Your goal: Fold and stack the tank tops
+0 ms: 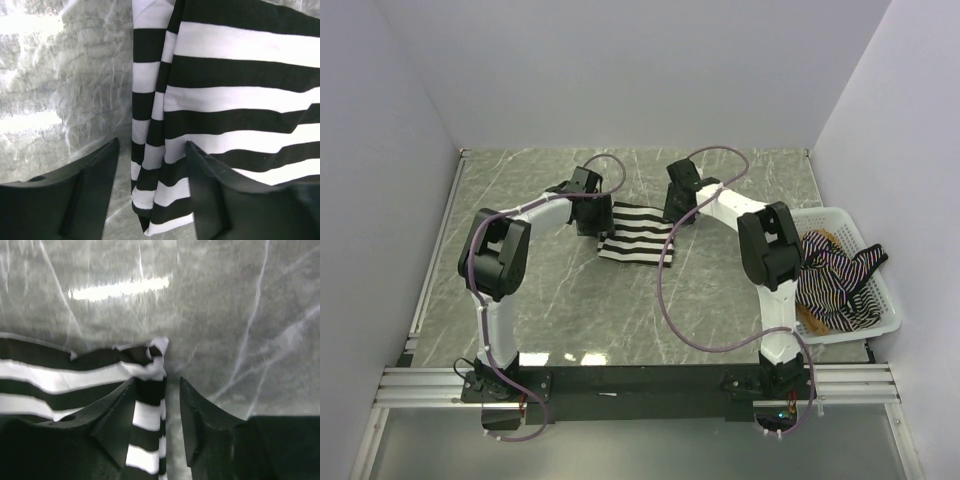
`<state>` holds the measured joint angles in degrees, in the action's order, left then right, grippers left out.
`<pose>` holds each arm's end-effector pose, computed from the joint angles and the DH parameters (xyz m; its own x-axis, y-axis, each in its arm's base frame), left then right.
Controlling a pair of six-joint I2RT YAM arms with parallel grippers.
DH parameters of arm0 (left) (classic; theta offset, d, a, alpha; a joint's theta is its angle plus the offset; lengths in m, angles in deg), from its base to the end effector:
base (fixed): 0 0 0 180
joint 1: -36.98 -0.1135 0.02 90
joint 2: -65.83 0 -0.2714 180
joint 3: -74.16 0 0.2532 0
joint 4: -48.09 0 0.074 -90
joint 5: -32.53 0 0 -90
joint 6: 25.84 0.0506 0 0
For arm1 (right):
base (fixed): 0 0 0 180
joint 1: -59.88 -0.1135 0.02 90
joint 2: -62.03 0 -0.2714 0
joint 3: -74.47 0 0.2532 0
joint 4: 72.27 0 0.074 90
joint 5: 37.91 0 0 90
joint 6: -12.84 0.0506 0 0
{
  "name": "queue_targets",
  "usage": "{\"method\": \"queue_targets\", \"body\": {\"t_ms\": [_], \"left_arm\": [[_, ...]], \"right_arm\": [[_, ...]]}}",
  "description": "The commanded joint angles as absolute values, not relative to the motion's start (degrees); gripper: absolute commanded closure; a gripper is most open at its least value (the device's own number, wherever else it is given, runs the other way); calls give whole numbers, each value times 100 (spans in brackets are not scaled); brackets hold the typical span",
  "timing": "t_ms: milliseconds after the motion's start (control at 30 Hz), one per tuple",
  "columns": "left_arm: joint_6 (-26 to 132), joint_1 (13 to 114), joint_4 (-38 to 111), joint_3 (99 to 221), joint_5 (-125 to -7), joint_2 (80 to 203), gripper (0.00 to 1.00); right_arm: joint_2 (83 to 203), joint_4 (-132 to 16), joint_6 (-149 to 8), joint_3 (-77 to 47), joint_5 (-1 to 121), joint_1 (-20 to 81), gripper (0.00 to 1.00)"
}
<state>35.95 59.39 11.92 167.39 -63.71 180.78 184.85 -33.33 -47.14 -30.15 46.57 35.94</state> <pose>0.4008 -0.1712 0.1606 -0.8944 -0.1394 -0.4249 0.0109 0.9431 -0.3324 0.4362 0.1883 0.1580 -0.8429 0.1706 -0.5102 0.0757 0.9766 0.2015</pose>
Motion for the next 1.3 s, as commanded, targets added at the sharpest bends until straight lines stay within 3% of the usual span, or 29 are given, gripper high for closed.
{"method": "queue_targets", "body": {"t_ms": [0, 200, 333, 400, 800, 1267], "left_arm": [[3568, 5957, 1232, 16688, -6432, 18246, 40], [3568, 6018, 1118, 16653, -6292, 18255, 60], [3559, 6036, 653, 16671, -5766, 18185, 92], [3586, 6036, 468, 16557, -5388, 18010, 99], [3437, 5186, -455, 14782, -3164, 16735, 100], [4999, 4384, -1010, 15045, -898, 16532, 100]], "right_arm": [[17867, -3440, -4807, -2932, 4831, 3624, 50], [17216, -3220, -4825, -3091, 4726, 3624, 45], [16488, -3351, -4728, -2679, 4752, 3624, 44], [16232, -3544, -4658, -2241, 4769, 3615, 44], [14676, -4827, -4253, 151, 5130, 3247, 44], [14772, -5250, -4042, 645, 5130, 2605, 45]]}}
